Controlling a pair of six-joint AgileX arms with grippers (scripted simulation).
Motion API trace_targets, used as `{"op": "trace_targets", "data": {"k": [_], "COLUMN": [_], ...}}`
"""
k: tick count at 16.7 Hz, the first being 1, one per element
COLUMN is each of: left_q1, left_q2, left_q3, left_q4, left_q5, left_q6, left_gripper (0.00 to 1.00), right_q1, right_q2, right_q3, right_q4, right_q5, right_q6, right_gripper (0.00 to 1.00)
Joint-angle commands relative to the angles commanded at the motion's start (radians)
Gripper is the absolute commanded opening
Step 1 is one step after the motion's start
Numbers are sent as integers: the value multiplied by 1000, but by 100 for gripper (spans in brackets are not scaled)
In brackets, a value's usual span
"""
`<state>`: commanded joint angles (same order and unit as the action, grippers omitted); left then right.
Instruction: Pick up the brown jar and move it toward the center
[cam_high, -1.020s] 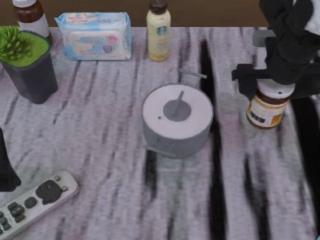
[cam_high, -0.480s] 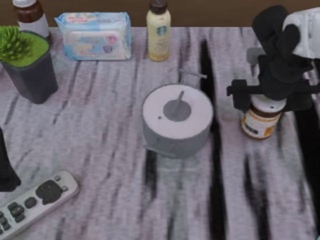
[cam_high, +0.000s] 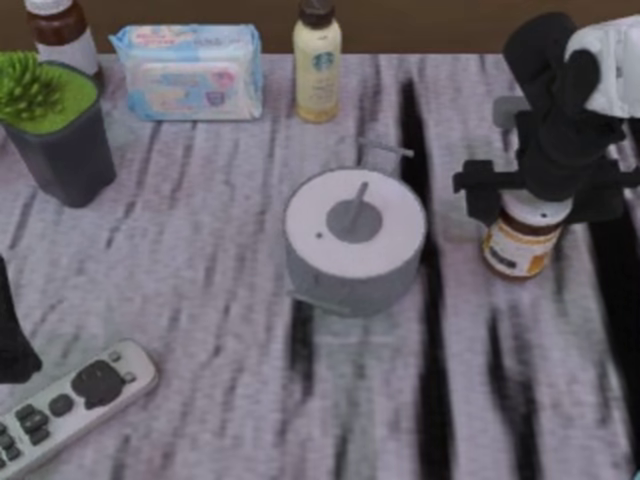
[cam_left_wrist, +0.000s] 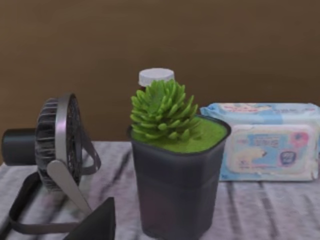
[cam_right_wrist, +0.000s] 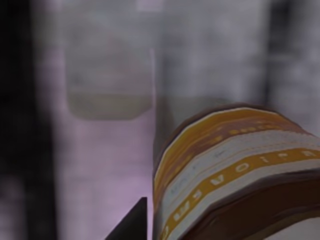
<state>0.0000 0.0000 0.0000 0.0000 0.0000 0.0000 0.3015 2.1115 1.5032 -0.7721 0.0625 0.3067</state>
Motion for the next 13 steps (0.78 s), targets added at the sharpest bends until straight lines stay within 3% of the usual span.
{"op": "trace_targets", "data": {"k": [7, 13], "left_q1": [0, 0], "left_q2": [0, 0], "left_q3": [0, 0], "left_q4": [0, 0], "left_q5": [0, 0], "left_q6": [0, 0], "left_gripper": [100, 100], "right_q1": [0, 0], "right_q2": [0, 0], "right_q3": [0, 0], "right_q4": [0, 0], "right_q5": [0, 0], "right_q6": [0, 0], "right_gripper": [98, 100]}}
